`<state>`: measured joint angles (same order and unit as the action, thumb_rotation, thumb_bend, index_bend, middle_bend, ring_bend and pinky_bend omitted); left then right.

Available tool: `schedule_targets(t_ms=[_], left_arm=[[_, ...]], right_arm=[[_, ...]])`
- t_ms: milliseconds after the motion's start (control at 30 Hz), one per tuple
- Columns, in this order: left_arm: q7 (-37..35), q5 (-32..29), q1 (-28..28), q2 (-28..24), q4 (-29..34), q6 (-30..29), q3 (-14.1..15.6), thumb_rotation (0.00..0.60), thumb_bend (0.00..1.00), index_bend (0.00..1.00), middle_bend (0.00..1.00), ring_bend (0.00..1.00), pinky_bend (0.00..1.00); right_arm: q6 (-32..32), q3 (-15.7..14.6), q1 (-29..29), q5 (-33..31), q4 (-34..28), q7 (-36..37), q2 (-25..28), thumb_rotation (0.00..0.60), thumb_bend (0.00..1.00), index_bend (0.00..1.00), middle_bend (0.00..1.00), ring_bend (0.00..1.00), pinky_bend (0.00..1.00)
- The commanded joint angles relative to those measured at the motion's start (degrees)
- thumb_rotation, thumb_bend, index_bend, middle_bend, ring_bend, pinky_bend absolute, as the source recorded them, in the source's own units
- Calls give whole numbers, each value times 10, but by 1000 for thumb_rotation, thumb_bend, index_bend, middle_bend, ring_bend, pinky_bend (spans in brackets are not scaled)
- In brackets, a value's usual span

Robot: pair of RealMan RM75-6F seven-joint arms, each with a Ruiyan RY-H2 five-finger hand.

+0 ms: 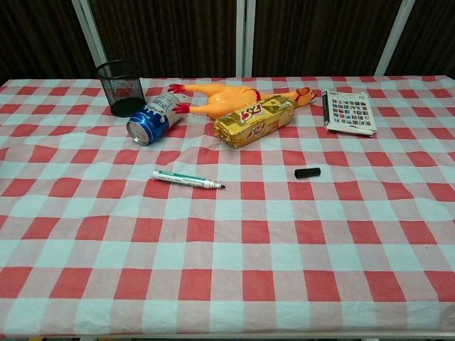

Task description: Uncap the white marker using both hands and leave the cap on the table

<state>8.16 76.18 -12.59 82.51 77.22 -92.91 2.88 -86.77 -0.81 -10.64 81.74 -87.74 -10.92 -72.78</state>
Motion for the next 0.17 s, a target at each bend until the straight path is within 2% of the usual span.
schedule_targets(t_ms=[33, 167], left_arm=[[-5, 5, 9, -5, 4, 3, 0, 600, 173, 296, 270, 191, 209], [1, 14, 15, -6, 9, 9, -4, 600, 173, 296, 270, 191, 209]], right_arm=[[5, -1, 6, -1, 7, 7, -3, 600, 42, 60, 102, 0, 0], [21, -1, 8, -3, 14, 9, -7, 600, 43, 60, 103, 0, 0]])
